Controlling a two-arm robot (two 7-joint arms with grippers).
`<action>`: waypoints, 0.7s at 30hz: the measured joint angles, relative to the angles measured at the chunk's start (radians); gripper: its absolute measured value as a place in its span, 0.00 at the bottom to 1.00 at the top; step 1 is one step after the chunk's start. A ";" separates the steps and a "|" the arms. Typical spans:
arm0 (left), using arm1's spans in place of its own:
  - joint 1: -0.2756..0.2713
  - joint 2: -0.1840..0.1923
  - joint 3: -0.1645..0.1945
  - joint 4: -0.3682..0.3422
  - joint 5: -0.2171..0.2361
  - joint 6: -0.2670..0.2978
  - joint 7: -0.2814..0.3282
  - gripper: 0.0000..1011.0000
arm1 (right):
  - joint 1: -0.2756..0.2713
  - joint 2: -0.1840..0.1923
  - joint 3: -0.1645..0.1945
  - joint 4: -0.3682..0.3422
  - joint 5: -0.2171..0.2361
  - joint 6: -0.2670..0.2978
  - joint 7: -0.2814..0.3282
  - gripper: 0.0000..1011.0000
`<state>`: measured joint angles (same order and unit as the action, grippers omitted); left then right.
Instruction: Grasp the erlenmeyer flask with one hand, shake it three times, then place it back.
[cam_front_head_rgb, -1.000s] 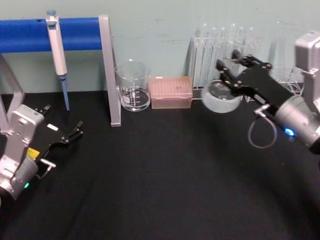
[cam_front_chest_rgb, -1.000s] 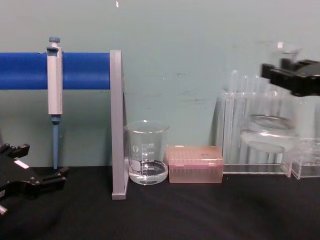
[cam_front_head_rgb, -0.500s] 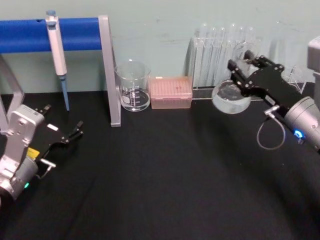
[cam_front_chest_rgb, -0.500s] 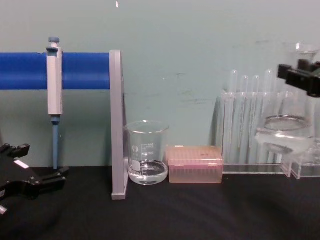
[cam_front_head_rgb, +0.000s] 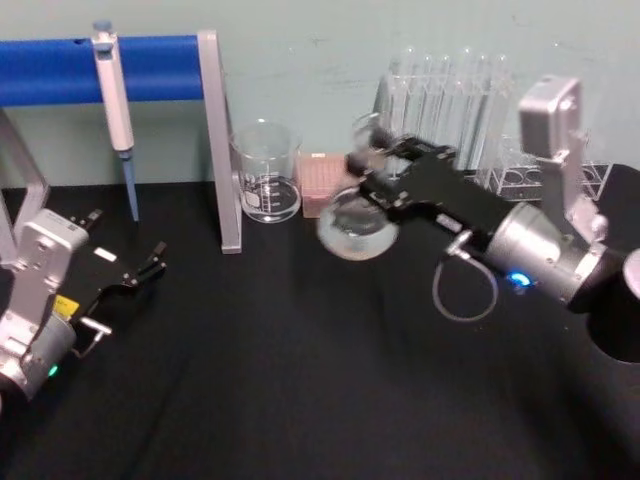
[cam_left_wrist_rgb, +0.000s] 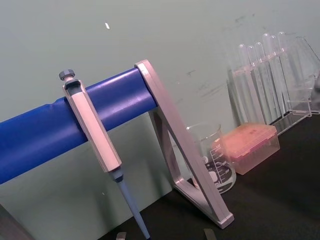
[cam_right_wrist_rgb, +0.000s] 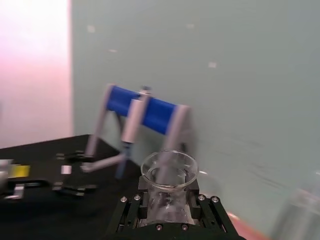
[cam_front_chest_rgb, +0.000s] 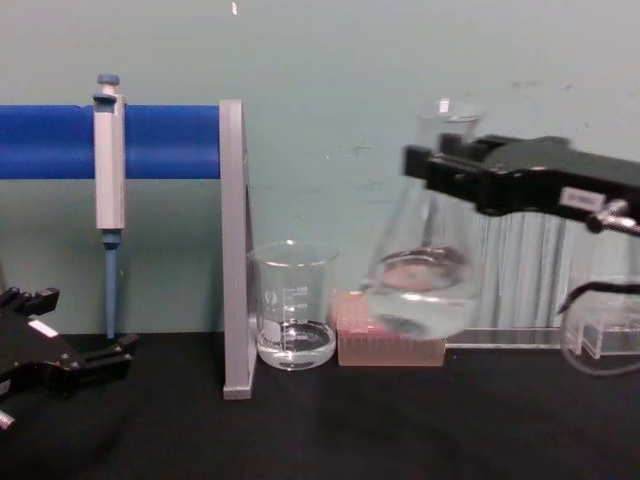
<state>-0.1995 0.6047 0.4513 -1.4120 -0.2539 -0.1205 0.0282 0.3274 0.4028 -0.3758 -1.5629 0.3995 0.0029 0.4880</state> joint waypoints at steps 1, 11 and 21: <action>0.000 0.000 0.000 0.000 0.000 0.000 0.000 0.99 | 0.006 -0.001 -0.008 0.005 0.005 -0.002 0.015 0.45; 0.000 0.000 0.000 0.000 0.000 0.000 0.000 0.99 | 0.063 -0.006 -0.098 0.037 0.053 -0.016 0.143 0.45; 0.000 0.000 0.000 0.000 0.000 0.000 0.000 0.99 | 0.077 0.009 -0.133 0.037 0.076 -0.022 0.162 0.45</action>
<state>-0.1995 0.6047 0.4514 -1.4120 -0.2539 -0.1205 0.0282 0.4048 0.4121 -0.5093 -1.5255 0.4757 -0.0195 0.6499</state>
